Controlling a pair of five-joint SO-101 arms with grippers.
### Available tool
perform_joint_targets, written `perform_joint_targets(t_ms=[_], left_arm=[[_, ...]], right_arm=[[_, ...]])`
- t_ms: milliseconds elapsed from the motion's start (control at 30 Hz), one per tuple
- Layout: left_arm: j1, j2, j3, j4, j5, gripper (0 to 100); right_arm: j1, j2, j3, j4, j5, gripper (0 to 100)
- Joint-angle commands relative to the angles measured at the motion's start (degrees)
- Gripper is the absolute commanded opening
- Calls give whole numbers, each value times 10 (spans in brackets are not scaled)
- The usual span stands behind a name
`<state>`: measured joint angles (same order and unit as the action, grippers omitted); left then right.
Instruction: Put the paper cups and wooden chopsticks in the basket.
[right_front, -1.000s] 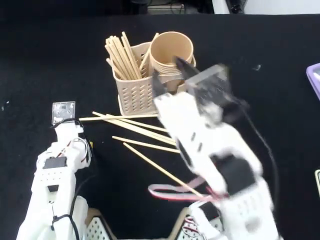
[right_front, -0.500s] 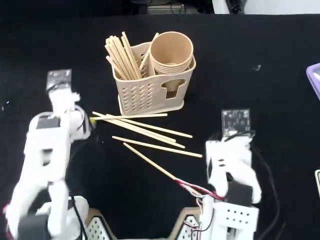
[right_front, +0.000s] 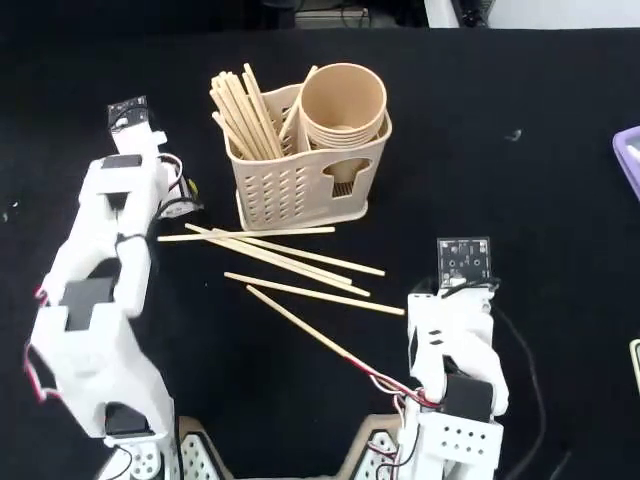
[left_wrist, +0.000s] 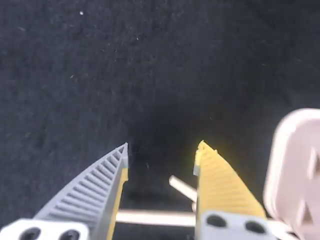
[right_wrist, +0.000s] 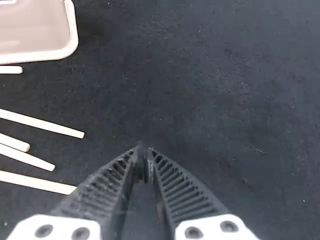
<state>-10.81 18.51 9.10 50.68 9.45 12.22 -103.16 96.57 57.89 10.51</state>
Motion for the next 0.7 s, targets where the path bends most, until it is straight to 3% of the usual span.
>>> perform_joint_targets(t_ms=[0,267,667], left_arm=[[9,25,-55,4,1,213],[38,33,-44,124,-194,212],[69,32,16,204,-285,166]], right_arm=[[5,-52,0,3,-4,15],[-24,-52,0,3,-2,15],[-24,-52,0,3,-2,15]])
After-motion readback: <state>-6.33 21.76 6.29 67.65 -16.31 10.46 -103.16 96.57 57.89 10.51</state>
